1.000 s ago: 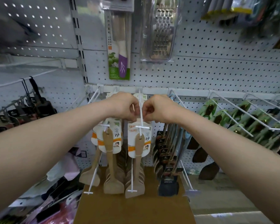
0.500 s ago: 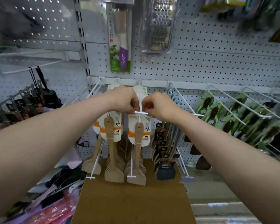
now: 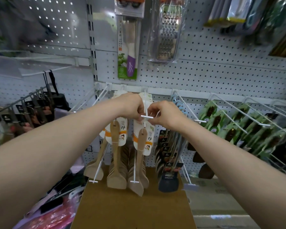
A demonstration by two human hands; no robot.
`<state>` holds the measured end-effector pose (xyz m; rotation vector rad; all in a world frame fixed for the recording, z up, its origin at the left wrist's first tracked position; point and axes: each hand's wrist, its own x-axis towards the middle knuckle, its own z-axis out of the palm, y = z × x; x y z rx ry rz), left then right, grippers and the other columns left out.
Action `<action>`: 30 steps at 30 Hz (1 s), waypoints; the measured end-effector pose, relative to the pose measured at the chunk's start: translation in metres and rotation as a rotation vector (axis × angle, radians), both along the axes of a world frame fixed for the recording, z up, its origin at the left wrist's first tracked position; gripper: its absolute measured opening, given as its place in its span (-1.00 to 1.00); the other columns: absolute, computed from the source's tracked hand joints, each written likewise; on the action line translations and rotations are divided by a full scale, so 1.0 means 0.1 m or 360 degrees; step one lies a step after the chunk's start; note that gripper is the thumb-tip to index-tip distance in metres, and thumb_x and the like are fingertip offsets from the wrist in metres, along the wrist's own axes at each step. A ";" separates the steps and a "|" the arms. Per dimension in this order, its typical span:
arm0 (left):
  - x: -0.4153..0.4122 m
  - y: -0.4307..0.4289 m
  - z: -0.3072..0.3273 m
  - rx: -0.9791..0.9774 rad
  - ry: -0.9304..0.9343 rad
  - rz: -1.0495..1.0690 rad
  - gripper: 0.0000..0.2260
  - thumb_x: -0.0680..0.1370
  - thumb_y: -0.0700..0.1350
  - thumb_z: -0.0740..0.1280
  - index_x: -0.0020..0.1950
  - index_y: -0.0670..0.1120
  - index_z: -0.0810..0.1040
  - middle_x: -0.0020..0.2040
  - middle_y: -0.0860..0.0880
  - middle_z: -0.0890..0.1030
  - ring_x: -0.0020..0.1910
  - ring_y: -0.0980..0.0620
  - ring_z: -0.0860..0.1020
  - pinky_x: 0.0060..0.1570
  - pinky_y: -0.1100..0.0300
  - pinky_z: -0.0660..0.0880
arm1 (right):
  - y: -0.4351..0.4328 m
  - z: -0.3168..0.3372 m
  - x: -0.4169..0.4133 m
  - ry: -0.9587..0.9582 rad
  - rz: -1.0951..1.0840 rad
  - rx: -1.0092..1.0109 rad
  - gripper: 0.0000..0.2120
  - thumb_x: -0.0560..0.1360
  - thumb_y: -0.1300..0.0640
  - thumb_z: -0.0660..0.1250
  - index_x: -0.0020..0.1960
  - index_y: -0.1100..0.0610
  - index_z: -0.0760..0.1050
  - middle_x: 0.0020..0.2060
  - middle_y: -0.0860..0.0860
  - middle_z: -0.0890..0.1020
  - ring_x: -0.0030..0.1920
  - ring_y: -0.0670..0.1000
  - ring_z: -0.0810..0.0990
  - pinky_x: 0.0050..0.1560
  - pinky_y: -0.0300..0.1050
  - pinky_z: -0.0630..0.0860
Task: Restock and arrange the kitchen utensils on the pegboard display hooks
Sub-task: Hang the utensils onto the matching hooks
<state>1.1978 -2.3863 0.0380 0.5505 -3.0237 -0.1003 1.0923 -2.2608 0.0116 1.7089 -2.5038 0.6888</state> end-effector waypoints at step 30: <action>1.48 0.27 -0.78 0.0020 0.1018 -0.0362 -0.81 0.50 -0.19 0.34 0.06 0.03 0.60 0.03 0.05 0.56 0.08 0.00 0.50 -0.10 0.16 0.33 | 0.27 -0.76 1.58 -0.0184 -0.0613 -0.0198 -0.91 0.48 0.12 0.39 -0.02 0.03 0.60 -0.16 -0.02 0.66 -0.09 0.04 0.61 -0.01 -0.07 0.52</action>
